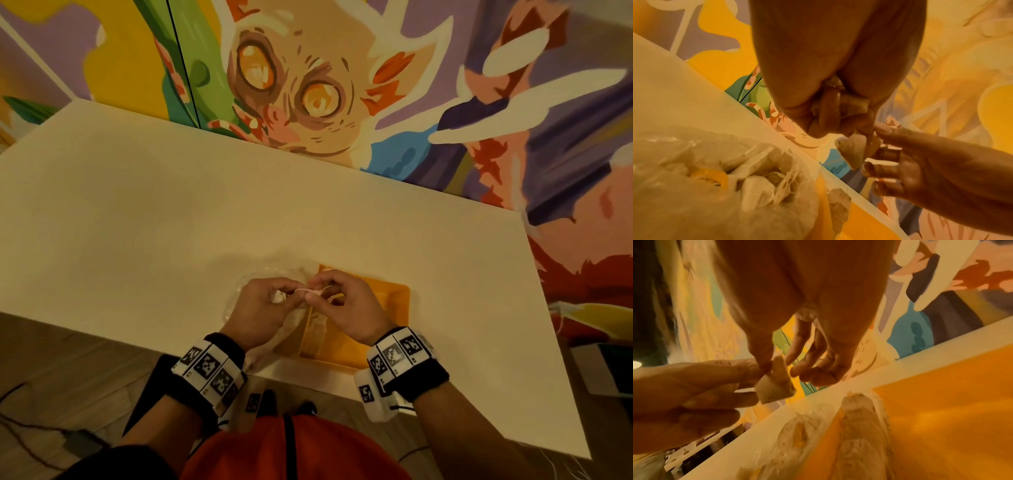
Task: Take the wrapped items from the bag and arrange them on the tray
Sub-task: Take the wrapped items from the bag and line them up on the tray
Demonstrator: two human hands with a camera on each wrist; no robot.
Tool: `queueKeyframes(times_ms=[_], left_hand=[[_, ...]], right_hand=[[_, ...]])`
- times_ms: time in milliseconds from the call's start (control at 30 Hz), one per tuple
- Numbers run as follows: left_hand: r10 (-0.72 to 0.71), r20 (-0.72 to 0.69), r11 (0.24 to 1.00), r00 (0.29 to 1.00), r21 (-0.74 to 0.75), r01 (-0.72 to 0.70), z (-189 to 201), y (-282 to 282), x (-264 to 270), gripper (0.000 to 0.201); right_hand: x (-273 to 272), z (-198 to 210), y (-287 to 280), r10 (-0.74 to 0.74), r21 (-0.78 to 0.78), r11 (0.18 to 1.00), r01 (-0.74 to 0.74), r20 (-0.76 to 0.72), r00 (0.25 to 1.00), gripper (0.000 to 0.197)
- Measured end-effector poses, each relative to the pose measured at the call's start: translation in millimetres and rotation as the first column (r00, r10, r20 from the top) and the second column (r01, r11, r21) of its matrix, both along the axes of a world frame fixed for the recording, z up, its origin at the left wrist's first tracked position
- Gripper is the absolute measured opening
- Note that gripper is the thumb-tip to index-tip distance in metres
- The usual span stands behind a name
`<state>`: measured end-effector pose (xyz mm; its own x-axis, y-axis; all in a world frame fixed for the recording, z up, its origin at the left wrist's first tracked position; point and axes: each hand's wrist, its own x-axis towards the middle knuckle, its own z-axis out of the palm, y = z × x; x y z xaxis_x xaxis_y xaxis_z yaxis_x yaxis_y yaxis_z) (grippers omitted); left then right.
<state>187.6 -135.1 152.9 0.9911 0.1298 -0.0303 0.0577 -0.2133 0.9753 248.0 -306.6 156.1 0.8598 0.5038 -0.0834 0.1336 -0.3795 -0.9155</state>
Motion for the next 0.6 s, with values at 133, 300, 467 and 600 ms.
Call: queueKeyframes(times_ms=[133,300,467,600], left_hand=[[-0.007,0.041,0.999,0.999,-0.045,0.009,-1,0,0,0.012],[0.046,-0.018,0.997,0.999,-0.055,-0.047,-9,-4,-1,0.010],[0.058,-0.095,0.998,0.994,-0.027,-0.061,-13,-8,-4,0.011],[0.056,-0.193,0.983,0.980,0.181,-0.020,-21,-2,-4,0.010]], right_hand=[[-5,-15,-2,-0.035,-0.022,0.999,0.036,0.017,0.999,0.004],[-10,-24,-6,0.004,-0.020,1.000,-0.006,-0.076,0.997,0.021],[-13,-31,-13,-0.016,-0.022,1.000,0.013,-0.156,0.988,0.012],[-11,-43,-25,-0.033,-0.164,0.986,0.000,-0.200,0.979,0.015]])
